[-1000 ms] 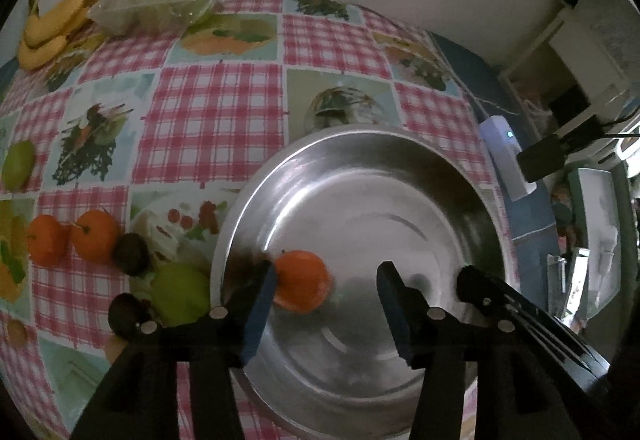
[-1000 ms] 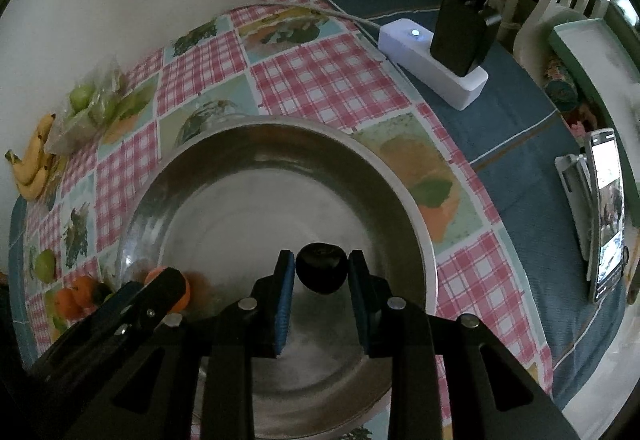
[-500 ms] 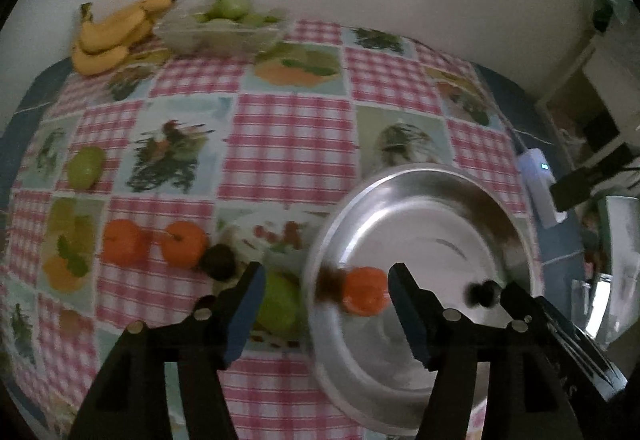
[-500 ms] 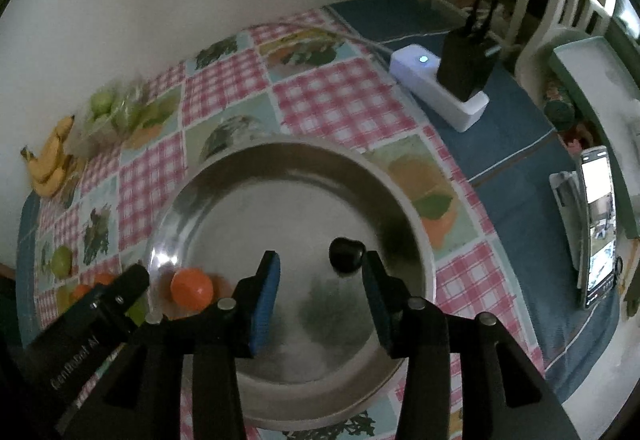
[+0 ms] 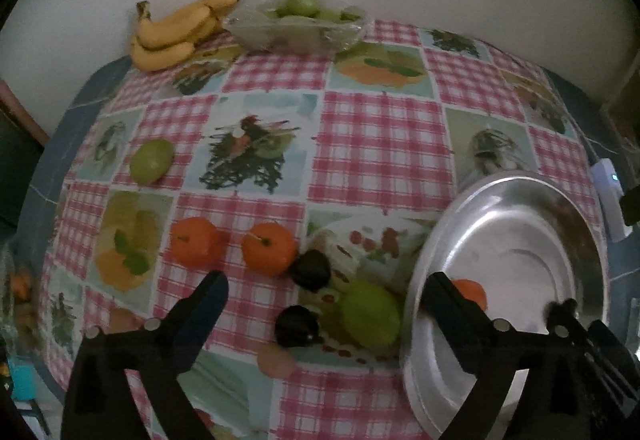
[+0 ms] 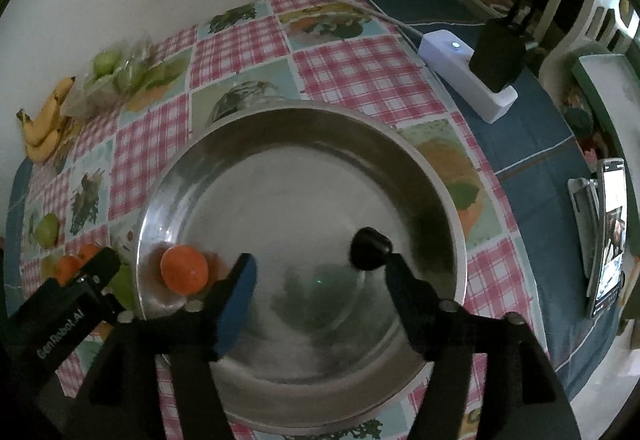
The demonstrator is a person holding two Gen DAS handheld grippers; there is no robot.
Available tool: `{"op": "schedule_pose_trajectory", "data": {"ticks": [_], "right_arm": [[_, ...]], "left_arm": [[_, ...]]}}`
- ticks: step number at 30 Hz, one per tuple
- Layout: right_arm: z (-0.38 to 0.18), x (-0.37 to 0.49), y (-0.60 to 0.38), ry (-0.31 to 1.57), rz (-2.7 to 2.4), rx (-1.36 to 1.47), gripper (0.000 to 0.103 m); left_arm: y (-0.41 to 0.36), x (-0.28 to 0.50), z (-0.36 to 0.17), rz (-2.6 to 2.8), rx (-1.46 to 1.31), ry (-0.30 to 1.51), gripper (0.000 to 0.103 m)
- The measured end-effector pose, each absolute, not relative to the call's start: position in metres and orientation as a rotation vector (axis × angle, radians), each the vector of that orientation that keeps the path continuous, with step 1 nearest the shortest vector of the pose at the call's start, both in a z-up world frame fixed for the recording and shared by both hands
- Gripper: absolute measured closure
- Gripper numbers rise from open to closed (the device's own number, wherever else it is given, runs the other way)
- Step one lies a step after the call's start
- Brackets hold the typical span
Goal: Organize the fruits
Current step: 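Open the left gripper to drop the tangerine while the right gripper releases the plum into the bowl, then lift both tools out of the steel bowl and back over the fruit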
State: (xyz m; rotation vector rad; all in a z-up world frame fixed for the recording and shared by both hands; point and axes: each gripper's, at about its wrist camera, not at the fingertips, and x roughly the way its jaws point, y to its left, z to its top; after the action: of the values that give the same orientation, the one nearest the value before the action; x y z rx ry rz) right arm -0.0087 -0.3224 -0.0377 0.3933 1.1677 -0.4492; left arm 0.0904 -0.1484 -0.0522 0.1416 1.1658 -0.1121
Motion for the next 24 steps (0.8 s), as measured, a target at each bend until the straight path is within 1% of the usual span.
{"op": "schedule_pose_trajectory", "data": {"ticks": [2, 3, 5, 6, 11, 15, 17, 18, 24], "right_arm": [[-0.039, -0.007, -0.322, 1.168, -0.444, 0.391, 0.027], [-0.039, -0.007, -0.321, 1.169, -0.443, 0.387, 0.020], [-0.040, -0.006, -0.319, 1.168, -0.441, 0.378, 0.011], [-0.039, -0.008, -0.319, 1.166, -0.438, 0.372, 0.009], [-0.037, -0.006, -0.314, 1.157, -0.414, 0.352, 0.007], [-0.036, -0.003, -0.308, 1.158, -0.388, 0.332, 0.001], [-0.036, -0.005, -0.306, 1.156, -0.374, 0.339, 0.001], [-0.036, -0.005, -0.305, 1.154, -0.367, 0.344, 0.001], [-0.033, -0.008, -0.293, 1.151, -0.318, 0.331, 0.001]], "left_arm": [[-0.146, 0.092, -0.054, -0.091, 0.154, 1.163, 0.002], [-0.146, 0.093, -0.054, -0.086, 0.156, 1.163, 0.002], [-0.145, 0.093, -0.055, -0.074, 0.157, 1.163, 0.002], [-0.144, 0.093, -0.055, -0.066, 0.158, 1.160, 0.002], [-0.144, 0.095, -0.053, -0.022, 0.204, 1.132, 0.002], [-0.139, 0.092, -0.047, -0.026, 0.202, 1.118, 0.002], [-0.135, 0.090, -0.044, -0.030, 0.189, 1.111, 0.002], [-0.132, 0.088, -0.041, -0.029, 0.184, 1.106, 0.000], [-0.112, 0.075, -0.031, 0.014, 0.162, 1.069, 0.000]]}}
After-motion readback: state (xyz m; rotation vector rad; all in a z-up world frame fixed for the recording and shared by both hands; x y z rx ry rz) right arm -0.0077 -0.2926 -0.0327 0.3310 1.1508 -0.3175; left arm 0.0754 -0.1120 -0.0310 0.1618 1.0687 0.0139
